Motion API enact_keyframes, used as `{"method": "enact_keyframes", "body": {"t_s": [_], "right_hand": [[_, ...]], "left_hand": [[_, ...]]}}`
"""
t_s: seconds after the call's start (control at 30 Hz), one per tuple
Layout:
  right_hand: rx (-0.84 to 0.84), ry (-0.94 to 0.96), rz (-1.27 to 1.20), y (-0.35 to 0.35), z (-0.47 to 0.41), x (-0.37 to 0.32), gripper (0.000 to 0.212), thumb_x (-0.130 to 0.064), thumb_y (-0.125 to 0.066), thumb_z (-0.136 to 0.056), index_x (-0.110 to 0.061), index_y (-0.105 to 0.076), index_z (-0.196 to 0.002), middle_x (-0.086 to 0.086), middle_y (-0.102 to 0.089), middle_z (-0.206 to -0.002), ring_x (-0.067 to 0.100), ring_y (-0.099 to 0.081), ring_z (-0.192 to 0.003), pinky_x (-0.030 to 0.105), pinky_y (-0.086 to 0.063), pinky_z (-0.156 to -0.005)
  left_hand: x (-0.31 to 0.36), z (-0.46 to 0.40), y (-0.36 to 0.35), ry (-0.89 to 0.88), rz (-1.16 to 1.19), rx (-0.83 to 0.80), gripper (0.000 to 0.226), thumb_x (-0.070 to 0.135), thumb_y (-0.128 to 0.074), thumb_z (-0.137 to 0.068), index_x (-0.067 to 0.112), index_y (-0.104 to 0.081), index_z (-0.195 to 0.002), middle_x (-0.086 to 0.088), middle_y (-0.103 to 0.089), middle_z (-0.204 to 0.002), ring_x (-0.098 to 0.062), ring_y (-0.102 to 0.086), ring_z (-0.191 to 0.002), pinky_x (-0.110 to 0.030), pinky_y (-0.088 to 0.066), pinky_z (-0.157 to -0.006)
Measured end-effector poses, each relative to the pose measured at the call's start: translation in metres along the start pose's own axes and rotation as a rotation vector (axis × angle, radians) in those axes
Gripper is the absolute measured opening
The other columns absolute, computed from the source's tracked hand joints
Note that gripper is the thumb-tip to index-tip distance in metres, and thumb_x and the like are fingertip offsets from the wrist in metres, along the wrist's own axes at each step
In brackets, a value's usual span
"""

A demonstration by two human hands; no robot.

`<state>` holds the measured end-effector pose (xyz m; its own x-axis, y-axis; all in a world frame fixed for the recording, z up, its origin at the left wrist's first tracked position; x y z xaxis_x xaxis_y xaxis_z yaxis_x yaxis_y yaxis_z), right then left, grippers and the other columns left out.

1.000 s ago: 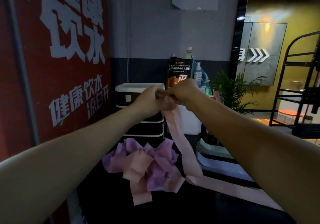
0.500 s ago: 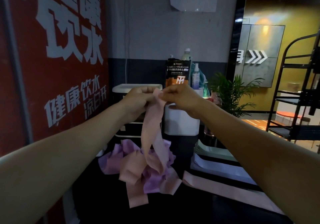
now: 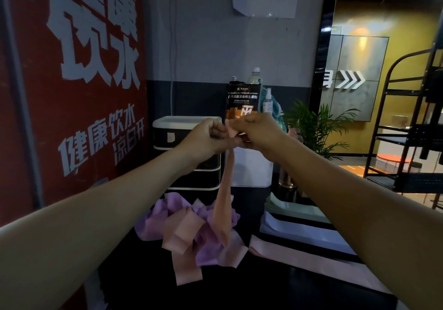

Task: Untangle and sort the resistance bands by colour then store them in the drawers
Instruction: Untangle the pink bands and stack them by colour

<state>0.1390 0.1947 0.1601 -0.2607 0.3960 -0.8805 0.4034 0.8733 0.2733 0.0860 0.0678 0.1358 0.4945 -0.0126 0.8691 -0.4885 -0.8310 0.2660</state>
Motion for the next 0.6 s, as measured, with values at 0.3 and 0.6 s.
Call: {"method": "enact_keyframes", "body": {"t_s": [0.3,0.6], "right_hand": [[-0.095,-0.047,-0.075,0.011,0.012,-0.003,0.035,-0.033,-0.043,-0.098,-0.007,-0.063,-0.109,0.004,-0.063,-0.096,0.013,-0.059,-0.083,0.026,-0.047,-0.074],[-0.022,0.053,0.048,0.022,0.018,-0.005,0.010,-0.009,-0.057,-0.091,-0.014,-0.060,-0.099,0.003,-0.061,-0.089,0.013,-0.058,-0.079,0.023,-0.049,-0.068]], "left_hand": [[0.009,0.000,-0.004,0.001,0.160,0.005,0.025,0.011,-0.072,-0.078,0.014,-0.052,-0.093,-0.021,-0.058,-0.121,-0.031,-0.059,-0.112,-0.042,-0.050,-0.096],[0.017,-0.001,-0.008,-0.004,0.202,-0.020,0.015,-0.001,-0.047,-0.091,0.013,-0.053,-0.095,-0.013,-0.056,-0.104,-0.021,-0.059,-0.094,-0.032,-0.054,-0.083]]}}
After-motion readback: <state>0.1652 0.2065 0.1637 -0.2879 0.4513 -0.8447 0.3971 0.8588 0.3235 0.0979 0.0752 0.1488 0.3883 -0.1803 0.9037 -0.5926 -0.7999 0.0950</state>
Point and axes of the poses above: each hand's wrist, its own z-axis away from the middle knuckle, its own y-axis out of the back of the hand, x = y × z, the point moved 2 cm from there along -z, towards the middle knuckle
